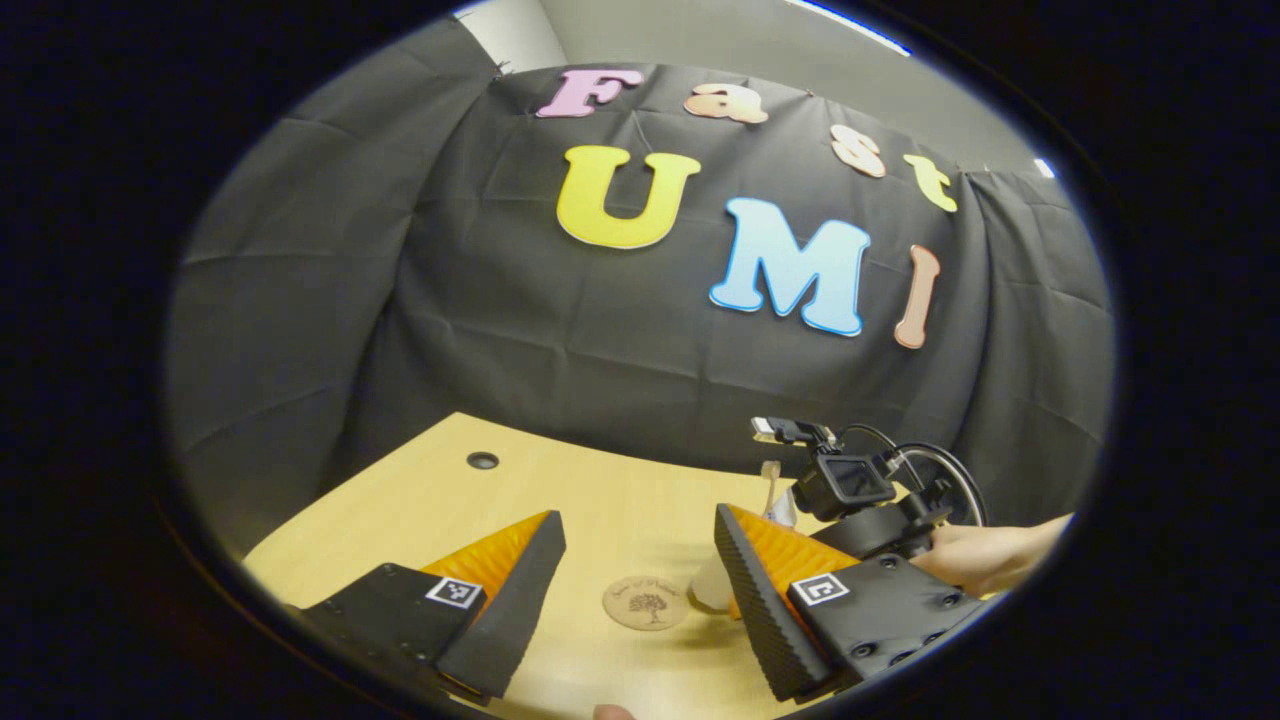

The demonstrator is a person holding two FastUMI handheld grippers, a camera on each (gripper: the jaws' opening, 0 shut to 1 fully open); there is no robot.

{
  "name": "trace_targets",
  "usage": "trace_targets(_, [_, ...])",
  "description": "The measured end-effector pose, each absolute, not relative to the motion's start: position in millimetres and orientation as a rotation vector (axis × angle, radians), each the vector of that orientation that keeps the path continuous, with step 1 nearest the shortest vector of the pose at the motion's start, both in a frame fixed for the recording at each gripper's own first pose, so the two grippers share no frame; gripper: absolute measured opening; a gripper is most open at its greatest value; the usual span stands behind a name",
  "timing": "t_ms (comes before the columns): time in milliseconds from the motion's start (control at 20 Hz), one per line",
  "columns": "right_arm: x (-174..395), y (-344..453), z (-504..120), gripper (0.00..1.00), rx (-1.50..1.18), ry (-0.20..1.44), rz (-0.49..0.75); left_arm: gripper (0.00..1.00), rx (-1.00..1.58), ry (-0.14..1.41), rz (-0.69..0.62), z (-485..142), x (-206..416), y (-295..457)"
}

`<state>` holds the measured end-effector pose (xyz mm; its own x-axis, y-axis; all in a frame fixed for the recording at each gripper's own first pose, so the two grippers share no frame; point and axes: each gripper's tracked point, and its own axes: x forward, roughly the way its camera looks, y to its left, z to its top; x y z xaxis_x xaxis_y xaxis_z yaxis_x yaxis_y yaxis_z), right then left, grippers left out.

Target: Put the toothbrush and toothpaste on the desktop into the cup, then pick up the cup and place it on the coaster on the desktop.

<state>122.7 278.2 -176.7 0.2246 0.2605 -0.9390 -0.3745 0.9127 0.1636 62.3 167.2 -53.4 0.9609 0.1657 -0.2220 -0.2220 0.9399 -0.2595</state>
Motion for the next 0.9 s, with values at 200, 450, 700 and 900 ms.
trace_targets(200, [113, 305, -174, 0.28, -0.133, 1.274, 0.492, 0.96, -0.297, 0.197, 0.237, -52, 44, 187])
trace_targets(450, [106, 334, -178, 0.28, -0.17, 1.279, 0.53, 0.94, -0.296, 0.193, 0.273, -49, 23, 209])
trace_targets(700, [102, 348, -183, 0.28, -0.188, 1.3, 0.535, 0.94, -0.299, 0.203, 0.291, -51, 13, 224])
trace_targets(900, [99, 348, -186, 0.28, -0.187, 1.321, 0.523, 0.98, -0.302, 0.207, 0.292, -52, 11, 230])
